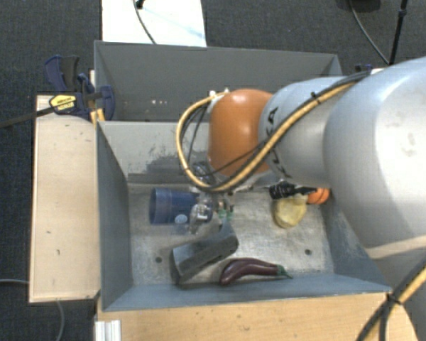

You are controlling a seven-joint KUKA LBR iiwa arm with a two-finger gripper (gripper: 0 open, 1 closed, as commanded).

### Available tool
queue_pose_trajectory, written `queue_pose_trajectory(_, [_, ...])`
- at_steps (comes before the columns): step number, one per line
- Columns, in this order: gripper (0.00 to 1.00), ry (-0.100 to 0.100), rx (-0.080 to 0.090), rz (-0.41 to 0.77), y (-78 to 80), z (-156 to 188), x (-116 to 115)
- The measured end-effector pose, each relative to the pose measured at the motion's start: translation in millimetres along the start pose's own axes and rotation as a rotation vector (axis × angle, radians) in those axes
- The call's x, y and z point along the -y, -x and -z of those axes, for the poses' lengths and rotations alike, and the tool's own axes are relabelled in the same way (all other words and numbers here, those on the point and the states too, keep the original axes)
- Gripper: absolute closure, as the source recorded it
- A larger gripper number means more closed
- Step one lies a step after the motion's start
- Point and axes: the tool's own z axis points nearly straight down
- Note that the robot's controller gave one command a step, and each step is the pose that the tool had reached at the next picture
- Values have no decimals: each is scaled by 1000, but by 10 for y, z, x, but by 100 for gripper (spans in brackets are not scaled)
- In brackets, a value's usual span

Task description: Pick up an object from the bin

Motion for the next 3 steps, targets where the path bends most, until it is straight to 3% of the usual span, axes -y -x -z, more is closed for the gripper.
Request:
queue_pose_trajectory(2, [100,1,-5,-1,-10,23,27])
queue_pose_trajectory(3, [100,2,-1,25,-165,1750,-82])
